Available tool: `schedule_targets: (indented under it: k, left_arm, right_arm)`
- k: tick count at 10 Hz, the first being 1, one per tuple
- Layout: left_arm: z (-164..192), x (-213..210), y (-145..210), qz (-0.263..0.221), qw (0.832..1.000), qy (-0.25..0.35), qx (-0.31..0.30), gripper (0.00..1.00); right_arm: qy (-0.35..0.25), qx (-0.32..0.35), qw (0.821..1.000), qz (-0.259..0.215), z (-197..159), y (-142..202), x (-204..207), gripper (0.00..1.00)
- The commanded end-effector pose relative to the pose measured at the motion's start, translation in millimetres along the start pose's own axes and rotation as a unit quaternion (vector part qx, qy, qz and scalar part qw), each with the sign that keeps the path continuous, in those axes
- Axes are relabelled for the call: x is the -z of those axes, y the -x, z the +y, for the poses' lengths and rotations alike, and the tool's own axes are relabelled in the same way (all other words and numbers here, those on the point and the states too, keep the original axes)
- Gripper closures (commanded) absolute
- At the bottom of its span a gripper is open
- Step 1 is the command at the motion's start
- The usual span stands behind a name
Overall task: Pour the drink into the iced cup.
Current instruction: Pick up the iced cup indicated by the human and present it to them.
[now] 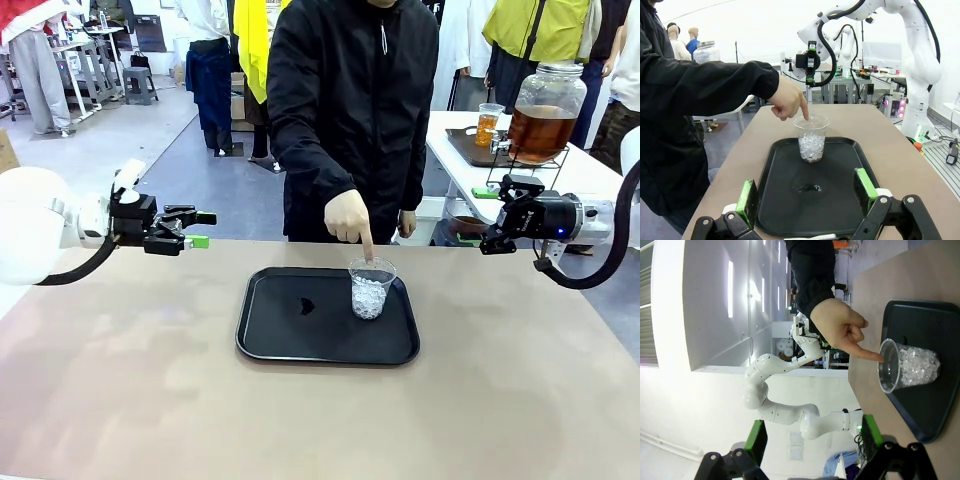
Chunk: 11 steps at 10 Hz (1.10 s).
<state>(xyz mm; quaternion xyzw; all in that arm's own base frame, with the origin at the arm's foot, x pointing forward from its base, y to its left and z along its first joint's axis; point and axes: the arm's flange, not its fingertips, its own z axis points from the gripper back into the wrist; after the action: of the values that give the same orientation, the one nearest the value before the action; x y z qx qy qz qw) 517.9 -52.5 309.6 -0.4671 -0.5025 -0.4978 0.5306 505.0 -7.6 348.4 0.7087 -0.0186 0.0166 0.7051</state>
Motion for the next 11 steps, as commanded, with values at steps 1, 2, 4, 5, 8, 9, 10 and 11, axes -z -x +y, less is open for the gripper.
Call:
schedule_targets:
  k: [1, 2, 4, 5, 8, 9, 10, 11]
  left_arm:
    - [0, 2, -3, -0.003, 1.0, -0.005, 0.001, 0.0]
    - [0, 2, -3, -0.003, 1.0, -0.005, 0.001, 0.0]
    - [0, 2, -3, -0.003, 1.0, -0.005, 0.001, 0.0]
    - [0, 2, -3, -0.003, 1.0, -0.005, 0.001, 0.0]
    - [0, 2, -3, -0.003, 1.0, -0.005, 0.001, 0.0]
    - [0, 2, -3, -0.003, 1.0, -0.005, 0.001, 0.0]
    - [0, 2, -3, -0.003, 1.0, -0.005, 0.001, 0.0]
    - [0, 2, -3, -0.003, 1.0, -0.005, 0.001, 0.0]
  right_arm:
    - [0.001, -0.002, 1.0, -0.001, 2, 0, 1, 0.0]
    - [0.001, -0.002, 1.0, -0.001, 2, 0, 1, 0.0]
    - [0.001, -0.002, 1.0, -0.001, 2, 0, 1, 0.0]
    - [0.001, -0.002, 1.0, -0.001, 2, 0, 1, 0.0]
    - [0.009, -0.063, 0.998, -0.003, 6, 2, 2, 0.0]
    - [0.022, -0.131, 0.991, -0.005, 13, 5, 3, 0.0]
    - [0.041, -0.216, 0.975, -0.011, 21, 7, 5, 0.0]
    - [0.058, -0.281, 0.958, -0.006, 26, 9, 7, 0.0]
